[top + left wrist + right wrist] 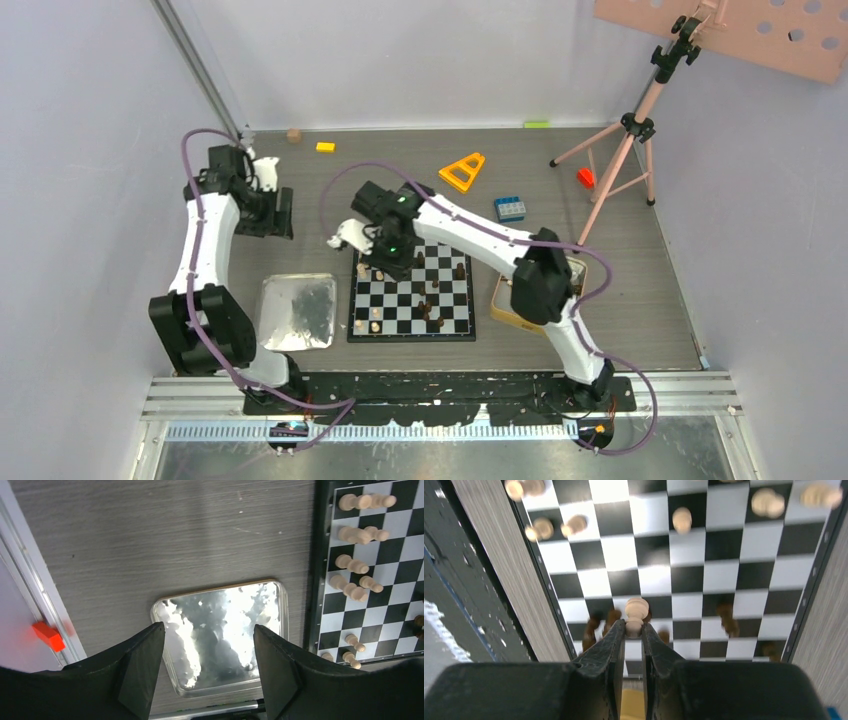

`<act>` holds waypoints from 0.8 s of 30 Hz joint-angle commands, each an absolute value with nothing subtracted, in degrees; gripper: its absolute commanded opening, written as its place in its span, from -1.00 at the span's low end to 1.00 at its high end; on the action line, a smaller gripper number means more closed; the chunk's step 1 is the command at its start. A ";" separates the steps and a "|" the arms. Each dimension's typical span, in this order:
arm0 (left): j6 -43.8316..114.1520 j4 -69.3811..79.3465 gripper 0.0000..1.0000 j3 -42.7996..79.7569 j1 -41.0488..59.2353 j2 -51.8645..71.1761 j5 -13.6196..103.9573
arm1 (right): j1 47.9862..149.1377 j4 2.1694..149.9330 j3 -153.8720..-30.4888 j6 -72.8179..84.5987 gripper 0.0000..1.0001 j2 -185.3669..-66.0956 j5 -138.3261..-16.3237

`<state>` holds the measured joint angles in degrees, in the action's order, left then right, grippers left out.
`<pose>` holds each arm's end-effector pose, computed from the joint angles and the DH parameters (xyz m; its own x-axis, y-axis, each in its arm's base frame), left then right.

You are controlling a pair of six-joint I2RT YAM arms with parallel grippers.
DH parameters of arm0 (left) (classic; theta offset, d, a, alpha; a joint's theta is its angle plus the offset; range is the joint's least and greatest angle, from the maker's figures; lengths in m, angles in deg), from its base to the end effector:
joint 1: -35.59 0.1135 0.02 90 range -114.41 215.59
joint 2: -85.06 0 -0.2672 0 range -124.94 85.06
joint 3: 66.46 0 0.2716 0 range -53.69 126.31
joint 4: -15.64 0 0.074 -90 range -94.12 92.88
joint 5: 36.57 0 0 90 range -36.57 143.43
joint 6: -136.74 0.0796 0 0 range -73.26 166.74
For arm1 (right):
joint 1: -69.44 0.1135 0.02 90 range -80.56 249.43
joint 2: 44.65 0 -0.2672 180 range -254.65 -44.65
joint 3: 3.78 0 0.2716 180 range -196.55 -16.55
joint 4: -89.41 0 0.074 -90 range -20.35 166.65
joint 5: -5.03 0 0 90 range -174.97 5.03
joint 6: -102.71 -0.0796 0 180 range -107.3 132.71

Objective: Set up the chess pieces on the board
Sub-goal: Place the chess piece on the chessboard.

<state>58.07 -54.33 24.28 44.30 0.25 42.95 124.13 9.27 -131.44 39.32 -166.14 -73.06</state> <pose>0.3310 0.0361 0.2708 -0.8852 0.0598 -0.4613 0.1058 0.9916 -0.0744 0.2591 0.3943 0.2246 -0.1243 -0.9337 -0.3357 -0.9922 0.1128 0.0537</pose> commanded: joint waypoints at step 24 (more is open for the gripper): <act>64.56 -54.45 0.36 20.78 52.18 4.14 36.33 | 129.57 0.00 -158.74 40.52 -0.91 -188.38 -76.03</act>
<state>63.49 -54.59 20.94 51.54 2.37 37.77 128.92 0.90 -155.70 39.58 -186.82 -75.08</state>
